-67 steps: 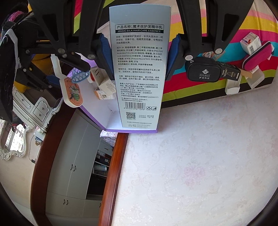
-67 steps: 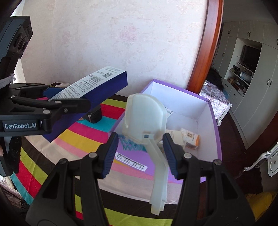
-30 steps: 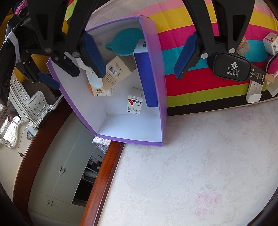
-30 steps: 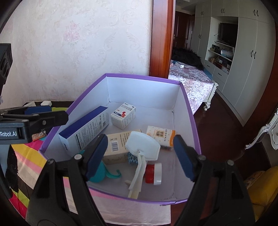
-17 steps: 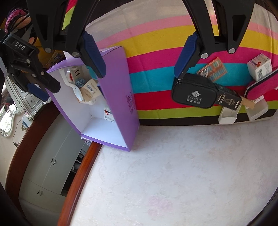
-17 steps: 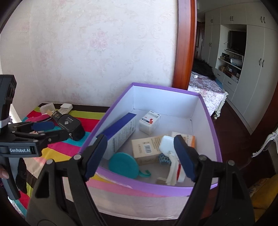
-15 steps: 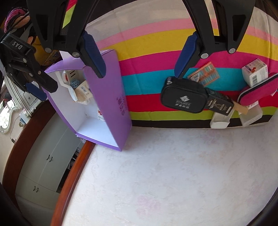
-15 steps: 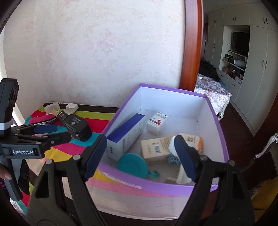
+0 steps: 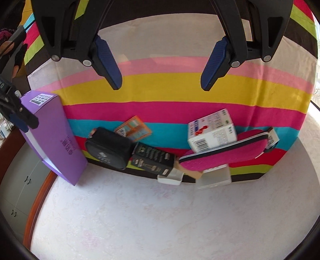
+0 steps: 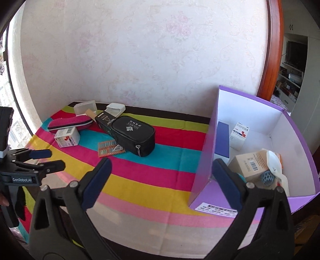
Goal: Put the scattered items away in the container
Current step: 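Move both grippers back toward the remaining items on the bedspread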
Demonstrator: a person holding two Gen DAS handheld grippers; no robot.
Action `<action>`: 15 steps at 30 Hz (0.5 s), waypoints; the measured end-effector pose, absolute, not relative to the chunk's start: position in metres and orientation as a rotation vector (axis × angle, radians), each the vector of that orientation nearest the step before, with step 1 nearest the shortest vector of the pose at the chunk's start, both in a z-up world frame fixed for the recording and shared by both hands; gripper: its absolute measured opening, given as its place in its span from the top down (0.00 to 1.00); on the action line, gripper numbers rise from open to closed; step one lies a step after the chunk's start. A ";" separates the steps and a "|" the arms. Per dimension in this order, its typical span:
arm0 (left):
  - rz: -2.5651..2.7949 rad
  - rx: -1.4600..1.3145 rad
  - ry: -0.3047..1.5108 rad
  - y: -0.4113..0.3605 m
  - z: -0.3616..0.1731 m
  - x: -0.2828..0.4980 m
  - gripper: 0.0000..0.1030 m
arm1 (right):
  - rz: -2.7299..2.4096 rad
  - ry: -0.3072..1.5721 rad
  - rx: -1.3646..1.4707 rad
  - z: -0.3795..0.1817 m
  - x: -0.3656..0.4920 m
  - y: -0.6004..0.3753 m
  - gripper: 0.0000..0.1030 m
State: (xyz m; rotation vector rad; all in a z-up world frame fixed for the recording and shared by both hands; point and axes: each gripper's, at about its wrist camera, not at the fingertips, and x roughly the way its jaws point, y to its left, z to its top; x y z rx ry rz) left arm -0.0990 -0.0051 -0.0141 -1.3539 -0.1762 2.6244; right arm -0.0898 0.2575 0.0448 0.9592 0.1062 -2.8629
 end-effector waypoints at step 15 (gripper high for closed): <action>2.641 -1.407 -0.235 -0.064 -0.039 -0.106 0.21 | -2.658 0.168 1.002 0.026 -0.106 0.186 0.02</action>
